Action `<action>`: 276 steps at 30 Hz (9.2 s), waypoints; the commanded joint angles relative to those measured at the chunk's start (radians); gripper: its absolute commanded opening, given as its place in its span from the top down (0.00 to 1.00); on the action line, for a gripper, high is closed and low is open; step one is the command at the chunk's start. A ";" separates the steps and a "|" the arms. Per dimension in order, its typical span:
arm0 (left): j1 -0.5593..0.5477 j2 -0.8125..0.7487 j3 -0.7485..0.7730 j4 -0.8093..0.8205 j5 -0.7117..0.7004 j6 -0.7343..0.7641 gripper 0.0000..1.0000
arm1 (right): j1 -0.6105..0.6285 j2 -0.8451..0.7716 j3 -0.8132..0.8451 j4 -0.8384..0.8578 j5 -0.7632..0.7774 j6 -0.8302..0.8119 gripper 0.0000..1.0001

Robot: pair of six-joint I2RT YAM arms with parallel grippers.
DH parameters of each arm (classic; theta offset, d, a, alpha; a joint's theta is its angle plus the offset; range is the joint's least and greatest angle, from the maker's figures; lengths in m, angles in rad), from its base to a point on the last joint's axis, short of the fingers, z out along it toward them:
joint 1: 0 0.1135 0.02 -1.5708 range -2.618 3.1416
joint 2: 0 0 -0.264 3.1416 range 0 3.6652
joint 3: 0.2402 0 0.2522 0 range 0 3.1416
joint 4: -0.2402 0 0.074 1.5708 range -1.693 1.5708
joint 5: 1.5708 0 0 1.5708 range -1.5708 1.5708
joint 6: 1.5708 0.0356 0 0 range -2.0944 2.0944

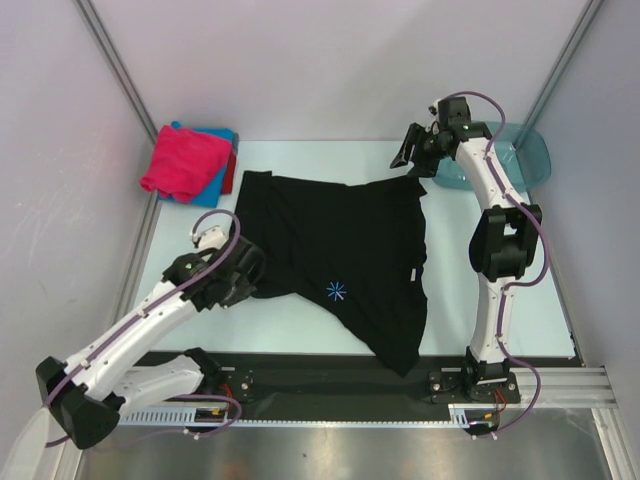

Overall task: Fold and stack the t-shirts
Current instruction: Flatten the tshirt out

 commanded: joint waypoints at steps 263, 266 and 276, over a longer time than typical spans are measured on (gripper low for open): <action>0.482 1.413 1.302 0.379 0.123 0.664 0.54 | -0.018 0.343 0.367 -0.006 0.216 -0.199 1.00; 0.484 1.409 1.334 0.393 0.133 0.678 0.53 | -0.018 0.349 0.368 -0.003 0.207 -0.194 1.00; 0.479 1.455 1.317 0.401 0.160 0.665 0.53 | -0.020 0.345 0.358 -0.005 0.204 -0.193 1.00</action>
